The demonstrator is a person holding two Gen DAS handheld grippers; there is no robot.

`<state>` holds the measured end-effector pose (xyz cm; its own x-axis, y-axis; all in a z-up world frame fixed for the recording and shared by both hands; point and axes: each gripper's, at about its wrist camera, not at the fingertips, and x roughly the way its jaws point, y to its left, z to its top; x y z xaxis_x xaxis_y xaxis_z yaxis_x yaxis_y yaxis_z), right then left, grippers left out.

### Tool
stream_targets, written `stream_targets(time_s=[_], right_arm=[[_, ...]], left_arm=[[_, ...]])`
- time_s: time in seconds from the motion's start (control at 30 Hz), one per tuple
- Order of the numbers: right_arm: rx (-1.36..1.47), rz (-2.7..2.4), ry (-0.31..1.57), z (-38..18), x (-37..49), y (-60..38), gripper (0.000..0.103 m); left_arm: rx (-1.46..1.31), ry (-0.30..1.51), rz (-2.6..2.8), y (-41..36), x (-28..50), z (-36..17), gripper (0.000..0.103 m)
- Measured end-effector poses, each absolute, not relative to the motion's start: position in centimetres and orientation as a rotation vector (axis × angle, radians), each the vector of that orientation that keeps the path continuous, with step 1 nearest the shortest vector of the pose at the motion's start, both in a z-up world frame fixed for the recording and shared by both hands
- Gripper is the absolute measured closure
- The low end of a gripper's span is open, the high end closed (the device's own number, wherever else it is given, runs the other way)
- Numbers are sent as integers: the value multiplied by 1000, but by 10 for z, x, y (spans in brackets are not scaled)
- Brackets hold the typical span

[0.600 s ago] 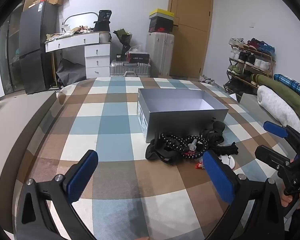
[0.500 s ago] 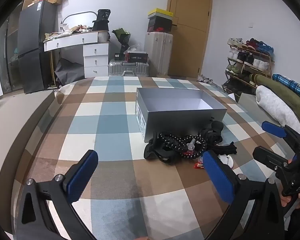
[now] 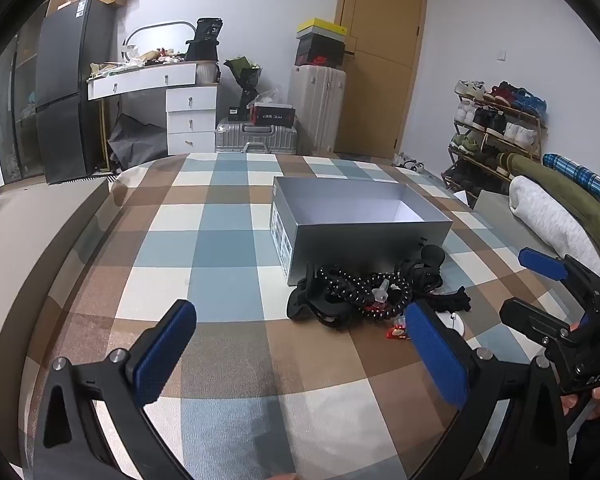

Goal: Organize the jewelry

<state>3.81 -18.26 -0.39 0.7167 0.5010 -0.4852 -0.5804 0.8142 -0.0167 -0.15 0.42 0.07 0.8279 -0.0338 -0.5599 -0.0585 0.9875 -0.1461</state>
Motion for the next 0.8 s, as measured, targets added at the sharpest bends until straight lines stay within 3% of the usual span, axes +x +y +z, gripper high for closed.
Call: stream_targets(time_s=[0.8], right_arm=[[-174, 600, 489, -3, 39, -182, 0]], left_arm=[[-159, 596, 13, 4, -1, 1, 1]])
